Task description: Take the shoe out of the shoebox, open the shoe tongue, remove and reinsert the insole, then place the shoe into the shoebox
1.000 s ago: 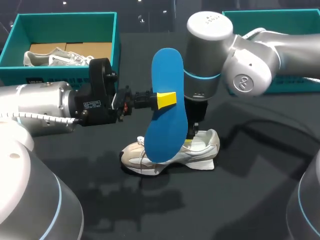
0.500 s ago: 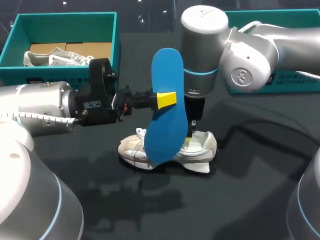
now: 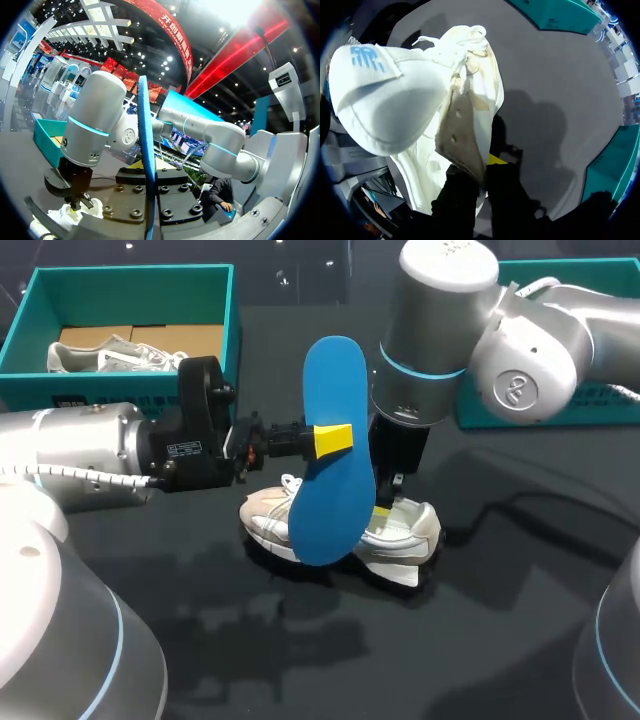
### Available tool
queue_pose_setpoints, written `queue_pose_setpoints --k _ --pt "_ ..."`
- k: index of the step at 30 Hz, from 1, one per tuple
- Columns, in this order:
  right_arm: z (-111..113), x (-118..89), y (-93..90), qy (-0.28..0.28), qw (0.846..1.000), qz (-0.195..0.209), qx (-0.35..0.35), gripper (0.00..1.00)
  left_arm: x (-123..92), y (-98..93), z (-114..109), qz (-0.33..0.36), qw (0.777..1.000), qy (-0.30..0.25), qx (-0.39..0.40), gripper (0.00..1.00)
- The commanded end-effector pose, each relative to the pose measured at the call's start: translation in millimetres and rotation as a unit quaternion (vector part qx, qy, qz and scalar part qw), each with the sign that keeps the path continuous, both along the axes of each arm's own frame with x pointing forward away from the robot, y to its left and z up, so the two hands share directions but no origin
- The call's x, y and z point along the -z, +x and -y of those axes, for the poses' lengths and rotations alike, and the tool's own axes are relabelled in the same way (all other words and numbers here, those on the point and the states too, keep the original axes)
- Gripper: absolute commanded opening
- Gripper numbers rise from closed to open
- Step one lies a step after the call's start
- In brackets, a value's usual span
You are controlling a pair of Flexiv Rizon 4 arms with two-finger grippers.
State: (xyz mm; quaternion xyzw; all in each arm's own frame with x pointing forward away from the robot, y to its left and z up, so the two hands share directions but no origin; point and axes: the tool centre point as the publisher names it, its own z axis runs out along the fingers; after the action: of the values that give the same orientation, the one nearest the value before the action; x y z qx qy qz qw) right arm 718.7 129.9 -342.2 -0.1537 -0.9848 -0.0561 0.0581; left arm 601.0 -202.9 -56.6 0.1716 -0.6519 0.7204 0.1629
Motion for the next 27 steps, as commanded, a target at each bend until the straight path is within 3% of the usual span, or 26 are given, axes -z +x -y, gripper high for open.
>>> queue_pose_setpoints --k 1,3,7,9,11,15,16,25,27 --pt "1 -1 -1.3 0.002 1.0 0.001 0.001 0.0 1 -2.3 0 0.0 1.0 -0.001 -0.002 0.0" --pt "1 -1 -1.3 0.002 1.0 0.001 0.001 0.0 1 -2.3 0 0.0 1.0 -0.001 -0.002 0.0" --pt "-2 0 -6.2 0.008 0.993 0.023 0.117 0.0 1 -2.3 0 0.0 1.0 -0.001 -0.002 0.0" --pt "0 0 -10.9 0.015 0.98 0.039 0.192 0.0 1 -2.3 0 0.0 1.0 -0.001 -0.002 0.0" --pt "3 2 -15.4 0.016 0.964 0.047 0.26 0.0 1 -2.3 0 0.0 1.0 -0.001 -0.002 0.0" --pt "13 4 -28.8 0.017 0.91 0.06 0.41 0.0 1 -2.3 0 0.0 1.0 -0.001 -0.002 0.0" --pt "15 3 -31.8 0.019 0.904 0.068 0.421 0.0 1 -2.3 0 0.0 1.0 -0.001 -0.002 0.0" --pt "15 3 -31.8 0.019 0.904 0.068 0.421 0.0 1 -2.3 0 0.0 1.0 -0.001 -0.002 0.0" --pt "14 2 -32.1 0.015 0.884 0.066 0.462 0.0 1 -2.3 0 0.0 1.0 -0.001 -0.002 0.0"
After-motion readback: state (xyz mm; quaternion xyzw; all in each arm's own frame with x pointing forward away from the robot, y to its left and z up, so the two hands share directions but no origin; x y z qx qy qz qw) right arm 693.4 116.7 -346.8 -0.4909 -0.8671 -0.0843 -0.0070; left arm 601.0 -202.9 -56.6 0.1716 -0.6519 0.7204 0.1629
